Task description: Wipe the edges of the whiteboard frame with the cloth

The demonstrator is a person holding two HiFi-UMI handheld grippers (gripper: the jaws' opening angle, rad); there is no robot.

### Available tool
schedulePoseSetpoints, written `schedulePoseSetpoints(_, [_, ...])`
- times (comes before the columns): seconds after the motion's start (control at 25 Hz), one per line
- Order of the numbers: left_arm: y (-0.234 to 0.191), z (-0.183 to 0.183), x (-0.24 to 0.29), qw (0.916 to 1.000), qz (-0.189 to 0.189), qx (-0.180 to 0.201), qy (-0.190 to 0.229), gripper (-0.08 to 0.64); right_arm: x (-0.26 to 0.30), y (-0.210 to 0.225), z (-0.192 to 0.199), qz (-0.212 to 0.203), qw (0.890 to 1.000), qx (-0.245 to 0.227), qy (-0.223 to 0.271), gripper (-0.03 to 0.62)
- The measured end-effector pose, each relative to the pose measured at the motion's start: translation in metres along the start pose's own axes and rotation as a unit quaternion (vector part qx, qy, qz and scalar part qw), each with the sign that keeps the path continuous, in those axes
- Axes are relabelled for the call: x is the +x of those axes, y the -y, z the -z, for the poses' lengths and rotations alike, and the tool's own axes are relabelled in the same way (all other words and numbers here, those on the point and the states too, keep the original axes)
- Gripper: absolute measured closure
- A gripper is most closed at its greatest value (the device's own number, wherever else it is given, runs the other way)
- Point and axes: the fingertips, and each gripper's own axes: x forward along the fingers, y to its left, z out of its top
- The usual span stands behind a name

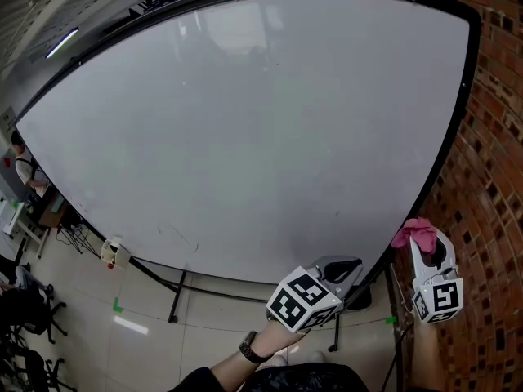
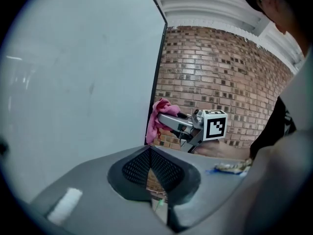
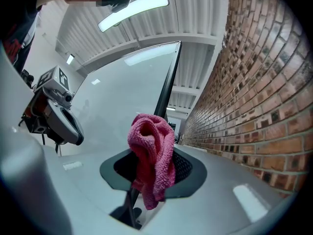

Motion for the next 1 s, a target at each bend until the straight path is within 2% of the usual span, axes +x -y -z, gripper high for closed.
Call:
schedulePoseSetpoints(0.16, [0.012,-0.039,-0.006,0.9992,0.018,0.017,0.03,0.56,0.003,0.011,-0.044,0.004,0.999,-0.03,0.031,0.466])
schedulePoseSetpoints(0.32, [0.012,-0.074,-0.017,0.9965,-0.019,0.063,0.051,0.56,0.003,0.032,-0.099,0.013,0.996,-0.063,0.064,0.466])
schedulePoseSetpoints(0.44, [0.009,-0.097,-0.025,0.9934,-0.043,0.081,0.07,0.56,0.005,0.043,-0.136,0.019,0.993,-0.081,0.084,0.466])
schedulePoseSetpoints(0.64, [0.005,-0.133,-0.036,0.9869,-0.066,0.116,0.09,0.56,0.011,0.047,-0.173,0.019,0.99,-0.103,0.097,0.466])
schedulePoseSetpoints(1.0, [0.019,-0.202,-0.046,0.9686,-0.09,0.203,0.111,0.56,0.009,0.052,-0.229,0.024,0.979,-0.165,0.115,0.466])
